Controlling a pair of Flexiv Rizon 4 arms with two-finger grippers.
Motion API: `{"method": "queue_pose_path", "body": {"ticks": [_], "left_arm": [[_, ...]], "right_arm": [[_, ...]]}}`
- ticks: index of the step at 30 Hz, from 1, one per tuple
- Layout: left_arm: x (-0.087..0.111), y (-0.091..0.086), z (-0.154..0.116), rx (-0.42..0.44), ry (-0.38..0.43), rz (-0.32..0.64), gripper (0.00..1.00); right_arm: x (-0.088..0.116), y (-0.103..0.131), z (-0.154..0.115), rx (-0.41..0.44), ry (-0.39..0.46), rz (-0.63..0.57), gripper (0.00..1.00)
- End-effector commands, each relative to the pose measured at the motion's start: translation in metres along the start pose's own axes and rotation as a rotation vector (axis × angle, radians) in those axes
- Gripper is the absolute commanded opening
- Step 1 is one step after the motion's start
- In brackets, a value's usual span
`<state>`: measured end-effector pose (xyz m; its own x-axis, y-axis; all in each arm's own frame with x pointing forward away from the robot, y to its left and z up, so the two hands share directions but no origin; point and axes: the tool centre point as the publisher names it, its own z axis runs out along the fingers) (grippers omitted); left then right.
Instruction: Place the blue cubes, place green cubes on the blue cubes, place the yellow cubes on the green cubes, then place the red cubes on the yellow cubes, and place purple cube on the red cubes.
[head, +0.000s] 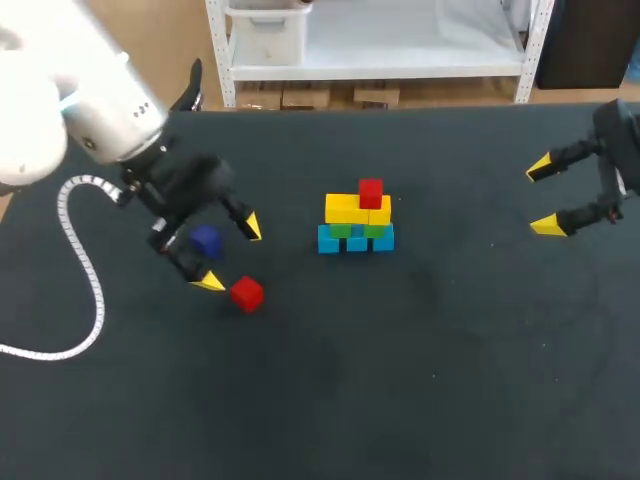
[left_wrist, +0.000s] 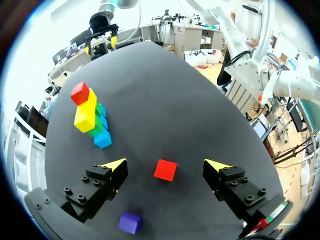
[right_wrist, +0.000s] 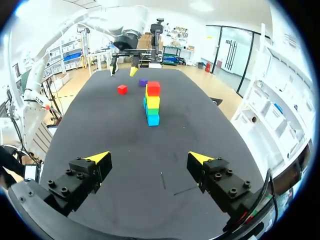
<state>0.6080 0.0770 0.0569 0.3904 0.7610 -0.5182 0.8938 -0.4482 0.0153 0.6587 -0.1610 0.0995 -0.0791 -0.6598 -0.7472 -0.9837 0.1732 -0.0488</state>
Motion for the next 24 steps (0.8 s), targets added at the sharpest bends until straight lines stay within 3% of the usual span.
{"method": "queue_pose_path", "body": {"ticks": [1,24], "left_arm": [[0.003,0.006,0.014,0.056,0.028,-0.002,1.00],[0.027,-0.012,0.042,0.088,0.093,0.078,1.00]], "right_arm": [[0.000,-0.001,0.001,-0.001,-0.003,-0.001,1.00],[0.000,-0.001,0.001,-0.001,-0.003,-0.001,1.00]]}}
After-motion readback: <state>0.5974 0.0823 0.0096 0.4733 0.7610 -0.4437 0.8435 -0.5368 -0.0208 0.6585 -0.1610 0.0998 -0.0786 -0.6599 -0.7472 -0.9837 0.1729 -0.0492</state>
